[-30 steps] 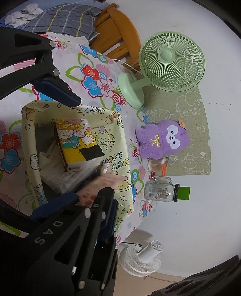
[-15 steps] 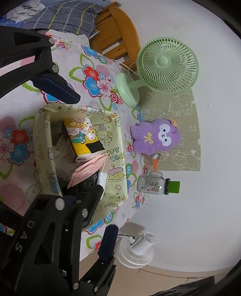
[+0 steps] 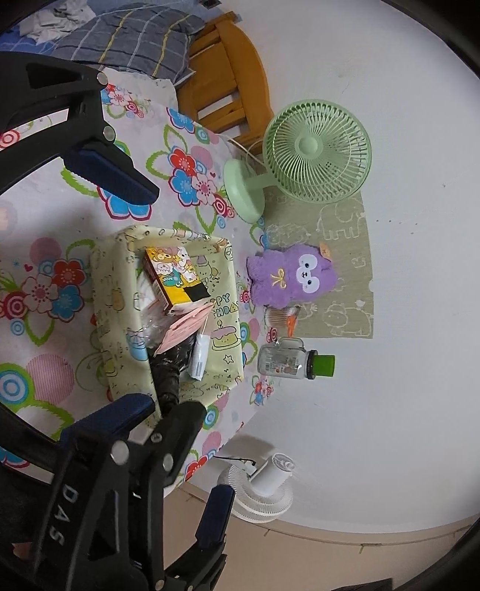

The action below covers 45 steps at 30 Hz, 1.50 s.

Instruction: Organize soft objects

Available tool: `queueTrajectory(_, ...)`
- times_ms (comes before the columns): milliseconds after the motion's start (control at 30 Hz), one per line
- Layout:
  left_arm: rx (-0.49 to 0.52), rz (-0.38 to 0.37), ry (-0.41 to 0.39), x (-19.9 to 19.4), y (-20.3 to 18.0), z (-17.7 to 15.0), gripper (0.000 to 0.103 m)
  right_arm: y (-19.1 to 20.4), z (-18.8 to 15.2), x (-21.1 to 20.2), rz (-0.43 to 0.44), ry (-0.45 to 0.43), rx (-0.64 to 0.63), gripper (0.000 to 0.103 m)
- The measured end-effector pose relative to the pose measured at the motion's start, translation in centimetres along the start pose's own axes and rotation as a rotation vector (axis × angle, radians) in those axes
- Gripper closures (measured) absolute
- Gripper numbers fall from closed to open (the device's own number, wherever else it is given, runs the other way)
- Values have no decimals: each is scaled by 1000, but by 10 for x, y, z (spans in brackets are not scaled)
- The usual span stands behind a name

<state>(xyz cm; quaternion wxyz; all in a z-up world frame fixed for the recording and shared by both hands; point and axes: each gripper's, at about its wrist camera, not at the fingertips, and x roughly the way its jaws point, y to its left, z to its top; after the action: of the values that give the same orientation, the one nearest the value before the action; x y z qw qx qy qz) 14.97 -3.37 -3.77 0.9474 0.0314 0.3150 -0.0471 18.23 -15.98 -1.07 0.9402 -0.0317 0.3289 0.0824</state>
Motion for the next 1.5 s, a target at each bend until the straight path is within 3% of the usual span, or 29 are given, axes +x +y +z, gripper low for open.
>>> queueTrajectory(467, -43, 38, -50, -54, 11, -17, 0, -19, -24, -66, -79, -71, 93, 12)
queueTrajectory(867, -78, 54, -121, -107, 17, -27, 0, -19, -36, -125, -70, -153, 105, 6)
queueTrajectory(1133, -94, 42, -168, -138, 16, -33, 0, -15, -45, -149, -56, -174, 111, 3)
queueTrajectory(1500, -115, 18, -175, -147, 21, -36, 0, -11, -52, -161, -69, -193, 123, 0)
